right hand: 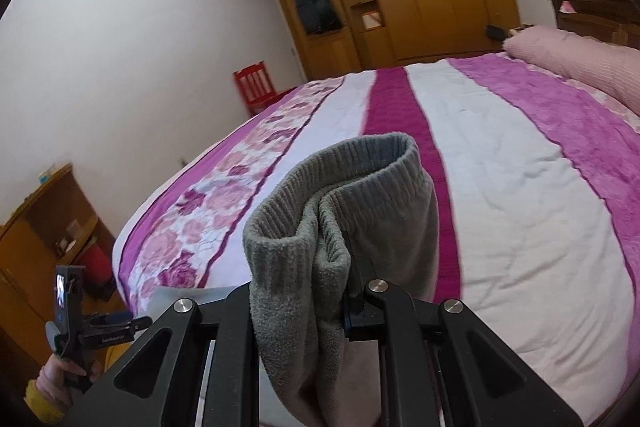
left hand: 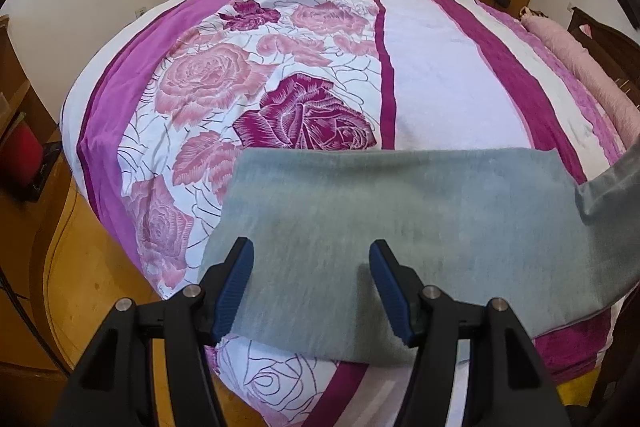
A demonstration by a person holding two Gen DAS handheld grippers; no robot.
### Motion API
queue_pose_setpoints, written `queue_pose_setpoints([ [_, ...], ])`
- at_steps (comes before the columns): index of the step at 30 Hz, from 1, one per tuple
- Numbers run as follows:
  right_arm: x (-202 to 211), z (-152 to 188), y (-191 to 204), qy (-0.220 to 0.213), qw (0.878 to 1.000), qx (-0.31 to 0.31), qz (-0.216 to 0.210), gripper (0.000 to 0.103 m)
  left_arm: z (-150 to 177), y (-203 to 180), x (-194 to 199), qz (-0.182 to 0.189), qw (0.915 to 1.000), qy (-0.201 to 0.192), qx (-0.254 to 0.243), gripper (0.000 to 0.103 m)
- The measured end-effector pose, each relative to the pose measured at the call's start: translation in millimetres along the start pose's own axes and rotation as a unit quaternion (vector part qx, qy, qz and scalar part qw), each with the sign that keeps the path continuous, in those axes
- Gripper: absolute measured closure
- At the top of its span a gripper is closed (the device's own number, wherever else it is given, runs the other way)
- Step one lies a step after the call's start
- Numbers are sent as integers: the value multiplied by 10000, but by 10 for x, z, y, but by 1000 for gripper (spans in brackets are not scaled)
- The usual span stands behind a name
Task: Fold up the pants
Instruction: 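Carry the waistband over and lay it onto the pants with right gripper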
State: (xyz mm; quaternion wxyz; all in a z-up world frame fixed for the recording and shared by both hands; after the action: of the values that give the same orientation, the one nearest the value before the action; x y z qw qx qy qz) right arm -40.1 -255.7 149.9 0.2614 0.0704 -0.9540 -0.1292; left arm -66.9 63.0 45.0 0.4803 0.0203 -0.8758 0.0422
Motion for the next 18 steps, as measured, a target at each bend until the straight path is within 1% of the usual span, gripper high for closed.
queue_pose_setpoints([
  [7,-208,64,277,220,9994,155,-231,87,7,91,71,36,9999,-55,103,39],
  [9,-271,90,366,313,9988,219,-294,87,13,111,77,61,9999,-64,117,36],
  [11,-333,106,445,403,9982,268,-348,87,17,125,88,145,9998,-106,118,27],
  [13,-379,130,493,475,9977,302,-389,87,24,136,96,181,9997,-144,124,22],
  [14,-411,145,530,525,9972,332,-408,87,29,141,96,183,9996,-153,127,21],
  [18,-494,186,633,675,9957,428,-459,87,48,170,83,180,9996,-161,144,19],
])
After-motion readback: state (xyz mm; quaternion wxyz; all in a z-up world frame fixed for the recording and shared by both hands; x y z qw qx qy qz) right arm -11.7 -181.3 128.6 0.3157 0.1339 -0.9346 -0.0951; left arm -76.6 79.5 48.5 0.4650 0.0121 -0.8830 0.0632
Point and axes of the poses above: each gripper's, at about its wrist camera, not at the fingertips, and x roughly against the way its jaws point, y to its left, z to its underside, the point moved 2 cm from there along -x, roughly the way its jaws point, and after that the axes turned 3 degrees about x, right-handed, at the moved point
